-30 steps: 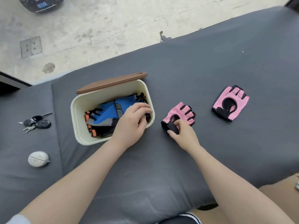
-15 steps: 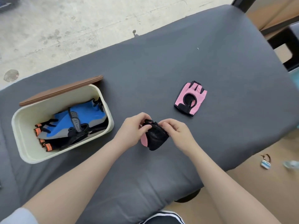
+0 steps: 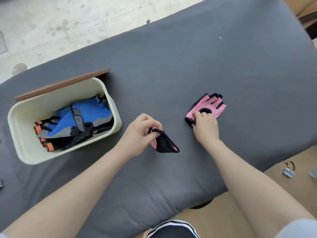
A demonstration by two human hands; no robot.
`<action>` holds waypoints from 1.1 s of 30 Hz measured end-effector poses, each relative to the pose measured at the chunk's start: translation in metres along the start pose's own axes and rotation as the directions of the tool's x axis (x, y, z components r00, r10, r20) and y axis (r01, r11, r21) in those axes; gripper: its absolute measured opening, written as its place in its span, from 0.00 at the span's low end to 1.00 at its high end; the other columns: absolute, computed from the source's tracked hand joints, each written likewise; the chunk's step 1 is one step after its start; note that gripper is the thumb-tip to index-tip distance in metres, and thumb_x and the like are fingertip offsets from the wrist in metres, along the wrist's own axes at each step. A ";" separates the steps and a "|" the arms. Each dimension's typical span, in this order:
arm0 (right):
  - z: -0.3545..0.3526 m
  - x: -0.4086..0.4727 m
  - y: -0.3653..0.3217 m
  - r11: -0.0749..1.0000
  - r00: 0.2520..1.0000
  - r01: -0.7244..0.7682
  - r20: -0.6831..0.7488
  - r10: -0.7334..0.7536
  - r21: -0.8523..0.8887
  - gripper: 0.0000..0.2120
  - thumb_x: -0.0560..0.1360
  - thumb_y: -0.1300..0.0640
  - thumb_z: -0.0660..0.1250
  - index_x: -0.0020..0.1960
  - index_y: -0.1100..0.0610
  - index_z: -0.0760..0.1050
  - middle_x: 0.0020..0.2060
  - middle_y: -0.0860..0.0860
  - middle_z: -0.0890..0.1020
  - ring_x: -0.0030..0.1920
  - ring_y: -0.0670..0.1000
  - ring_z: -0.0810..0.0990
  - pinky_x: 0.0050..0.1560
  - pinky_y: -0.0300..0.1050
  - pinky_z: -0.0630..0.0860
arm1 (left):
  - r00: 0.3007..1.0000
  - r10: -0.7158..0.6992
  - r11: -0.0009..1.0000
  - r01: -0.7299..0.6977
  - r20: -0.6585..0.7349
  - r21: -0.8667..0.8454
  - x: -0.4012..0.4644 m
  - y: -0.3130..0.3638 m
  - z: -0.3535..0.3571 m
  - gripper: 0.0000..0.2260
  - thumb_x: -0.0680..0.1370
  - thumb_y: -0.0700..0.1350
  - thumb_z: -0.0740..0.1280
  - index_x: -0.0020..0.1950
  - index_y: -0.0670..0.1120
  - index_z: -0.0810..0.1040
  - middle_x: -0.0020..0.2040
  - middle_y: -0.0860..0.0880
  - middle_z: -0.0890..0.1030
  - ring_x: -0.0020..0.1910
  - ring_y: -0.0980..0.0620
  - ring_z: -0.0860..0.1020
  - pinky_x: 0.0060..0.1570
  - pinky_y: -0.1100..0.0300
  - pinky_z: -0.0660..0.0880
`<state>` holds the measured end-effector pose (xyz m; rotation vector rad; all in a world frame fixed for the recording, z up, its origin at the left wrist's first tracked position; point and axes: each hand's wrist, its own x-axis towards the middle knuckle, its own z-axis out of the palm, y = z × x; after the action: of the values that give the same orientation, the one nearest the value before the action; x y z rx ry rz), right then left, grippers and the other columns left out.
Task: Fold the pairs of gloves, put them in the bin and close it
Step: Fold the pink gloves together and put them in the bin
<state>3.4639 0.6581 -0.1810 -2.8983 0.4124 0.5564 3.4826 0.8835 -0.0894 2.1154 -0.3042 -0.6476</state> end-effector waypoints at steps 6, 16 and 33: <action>-0.007 -0.058 -0.047 0.981 0.989 0.072 0.114 -0.093 0.178 0.17 0.79 0.61 0.53 0.67 0.52 0.62 0.49 0.55 0.71 0.43 0.58 0.73 0.44 0.45 0.72 | 1.000 -0.004 0.999 0.005 0.023 -0.046 -0.047 -0.002 -0.023 0.09 0.74 0.33 0.65 0.39 0.47 0.77 0.38 0.55 0.76 0.34 0.53 0.77 0.39 0.61 0.72; -0.122 -0.183 -0.152 0.433 0.904 -0.149 0.300 -0.305 0.889 0.11 0.78 0.62 0.57 0.54 0.52 0.75 0.47 0.52 0.77 0.43 0.48 0.76 0.44 0.37 0.75 | 0.991 0.081 0.993 -0.090 -0.110 -0.080 -0.176 -0.001 -0.099 0.05 0.70 0.39 0.66 0.34 0.46 0.76 0.43 0.51 0.77 0.40 0.56 0.76 0.42 0.70 0.73; -0.117 -0.311 -0.267 0.603 0.897 0.279 0.020 -0.441 0.748 0.15 0.71 0.59 0.69 0.55 0.45 0.76 0.37 0.48 0.72 0.33 0.49 0.70 0.36 0.38 0.69 | 0.944 -0.226 0.568 -0.075 -0.242 -0.819 -0.310 -0.021 -0.137 0.12 0.78 0.32 0.59 0.51 0.44 0.79 0.50 0.47 0.82 0.43 0.58 0.82 0.49 0.64 0.78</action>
<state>3.3051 0.9606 0.0738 -2.0218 -0.0188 0.4651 3.2995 1.1247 0.0630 1.2636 0.2635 -0.3547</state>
